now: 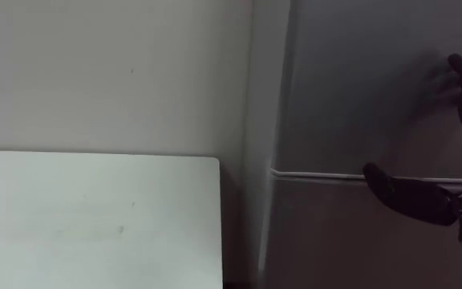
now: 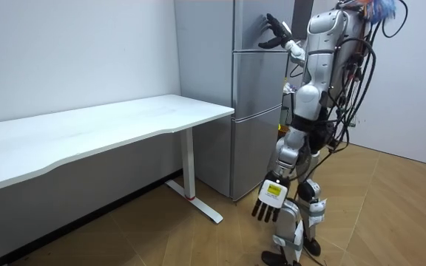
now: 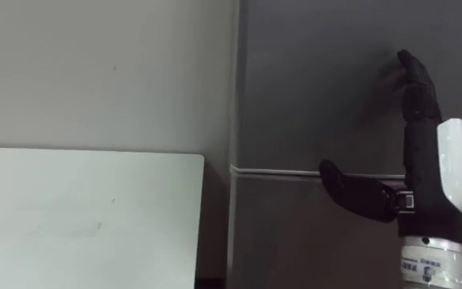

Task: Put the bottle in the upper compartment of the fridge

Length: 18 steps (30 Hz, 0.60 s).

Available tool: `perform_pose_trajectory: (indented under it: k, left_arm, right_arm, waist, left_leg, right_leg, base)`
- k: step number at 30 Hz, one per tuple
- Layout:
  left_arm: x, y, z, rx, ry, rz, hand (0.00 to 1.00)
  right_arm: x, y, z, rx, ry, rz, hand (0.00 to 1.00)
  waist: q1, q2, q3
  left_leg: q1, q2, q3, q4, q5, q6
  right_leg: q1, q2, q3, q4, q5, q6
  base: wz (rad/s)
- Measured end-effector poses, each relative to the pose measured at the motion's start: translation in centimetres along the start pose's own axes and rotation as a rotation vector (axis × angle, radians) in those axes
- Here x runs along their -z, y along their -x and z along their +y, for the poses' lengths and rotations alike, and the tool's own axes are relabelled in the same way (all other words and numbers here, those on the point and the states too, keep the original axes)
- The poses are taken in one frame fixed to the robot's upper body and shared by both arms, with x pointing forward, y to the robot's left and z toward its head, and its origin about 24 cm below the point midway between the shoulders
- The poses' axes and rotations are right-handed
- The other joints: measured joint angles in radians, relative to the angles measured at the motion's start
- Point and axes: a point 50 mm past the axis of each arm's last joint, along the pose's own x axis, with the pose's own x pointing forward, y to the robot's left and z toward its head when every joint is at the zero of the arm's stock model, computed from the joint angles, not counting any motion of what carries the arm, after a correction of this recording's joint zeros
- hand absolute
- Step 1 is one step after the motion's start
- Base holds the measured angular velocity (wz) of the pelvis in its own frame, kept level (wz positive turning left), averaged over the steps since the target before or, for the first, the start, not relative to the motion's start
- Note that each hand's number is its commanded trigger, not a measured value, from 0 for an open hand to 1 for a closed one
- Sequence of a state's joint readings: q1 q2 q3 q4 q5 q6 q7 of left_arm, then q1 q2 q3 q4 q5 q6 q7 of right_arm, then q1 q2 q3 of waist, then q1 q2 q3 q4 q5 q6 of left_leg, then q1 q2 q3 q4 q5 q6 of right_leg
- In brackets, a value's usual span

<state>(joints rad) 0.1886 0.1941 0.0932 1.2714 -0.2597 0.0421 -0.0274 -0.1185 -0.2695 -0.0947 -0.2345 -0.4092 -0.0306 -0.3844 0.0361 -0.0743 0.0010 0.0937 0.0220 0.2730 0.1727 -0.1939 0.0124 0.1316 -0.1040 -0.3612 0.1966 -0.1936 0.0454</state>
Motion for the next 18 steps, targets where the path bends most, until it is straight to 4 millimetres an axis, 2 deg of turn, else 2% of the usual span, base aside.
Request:
perform_pose_trajectory:
  k: [4, 10, 18]
  left_arm:
    - [-0.3, 0.0, 0.2, -0.008, -0.021, 0.006, 0.00]
    - [-1.4, -0.1, -0.2, -0.001, -0.043, -0.009, 0.00]
    - [-0.7, -0.1, -0.2, -0.009, -0.041, 0.010, 0.00]
  right_arm:
    - [0.9, 0.1, 0.5, 0.041, 0.035, 0.013, 0.00]
    - [1.9, -0.4, 1.1, 0.075, 0.117, 0.018, 0.00]
    - [2.8, -0.5, 0.6, 0.169, 0.084, 0.067, 0.00]
  waist:
    - [0.000, -0.009, -0.0004]
    - [0.003, -0.007, -0.0009]
    - [0.003, -0.002, -0.0050]
  left_leg:
    - [-0.014, 0.001, -0.012, 0.020, -0.001, 0.003]
    - [-0.022, -0.003, -0.018, 0.029, 0.000, 0.012]
    - [-0.031, -0.018, -0.055, 0.030, 0.009, 0.023]
  right_leg:
    - [0.007, 0.001, -0.008, -0.011, 0.005, 0.003]
    - [0.004, -0.001, -0.007, -0.013, 0.012, 0.006]
    - [0.011, -0.010, -0.033, -0.013, 0.016, 0.011]
  base:
    - [0.08]
    - [0.03]
    - [0.13]
